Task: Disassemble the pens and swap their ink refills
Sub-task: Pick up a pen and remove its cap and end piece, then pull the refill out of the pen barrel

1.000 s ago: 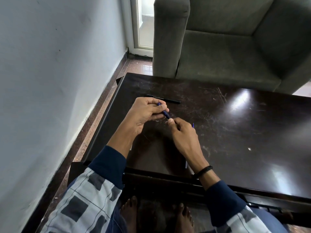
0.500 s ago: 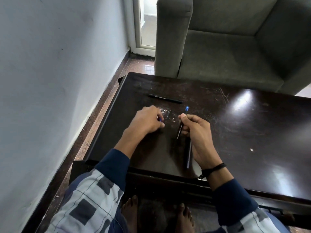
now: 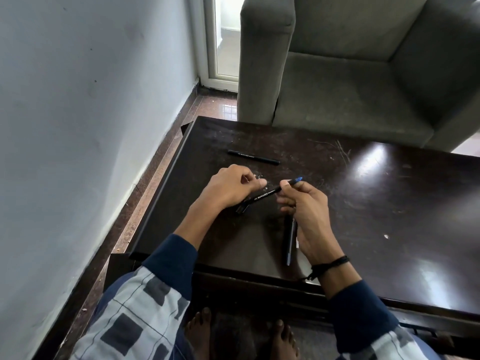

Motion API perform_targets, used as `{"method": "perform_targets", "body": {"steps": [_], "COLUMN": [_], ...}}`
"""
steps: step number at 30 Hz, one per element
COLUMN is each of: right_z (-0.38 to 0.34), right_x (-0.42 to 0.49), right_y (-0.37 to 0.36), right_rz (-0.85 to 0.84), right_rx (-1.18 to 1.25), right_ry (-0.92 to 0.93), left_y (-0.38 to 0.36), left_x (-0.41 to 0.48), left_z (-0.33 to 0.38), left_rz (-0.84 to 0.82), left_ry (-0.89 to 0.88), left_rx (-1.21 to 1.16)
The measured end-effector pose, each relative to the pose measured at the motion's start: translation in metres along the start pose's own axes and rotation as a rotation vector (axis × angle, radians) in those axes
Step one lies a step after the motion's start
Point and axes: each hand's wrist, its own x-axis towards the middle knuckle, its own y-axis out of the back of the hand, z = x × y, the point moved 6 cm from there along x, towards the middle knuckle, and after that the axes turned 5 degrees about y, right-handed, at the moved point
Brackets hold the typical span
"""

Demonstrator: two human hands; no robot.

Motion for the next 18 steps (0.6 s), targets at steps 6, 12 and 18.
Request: {"method": "perform_targets", "body": {"steps": [6,12,18], "right_z": [0.000,0.000,0.001], "right_x": [-0.005,-0.006,-0.009], "right_y": [0.002,-0.006,-0.010], "right_rz": [0.022,-0.081,-0.174], "right_rx": [0.225,0.182,-0.005], "right_ry": [-0.093,-0.098,-0.020], "left_y": [0.008,0.012,0.003], "left_x": [-0.008,-0.009,-0.016], "left_z": [0.002,0.004,0.009], "left_rz": [-0.157,-0.102,-0.236], "left_ry": [0.003,0.037,0.095], "left_rx": [-0.579,-0.959,-1.014]}}
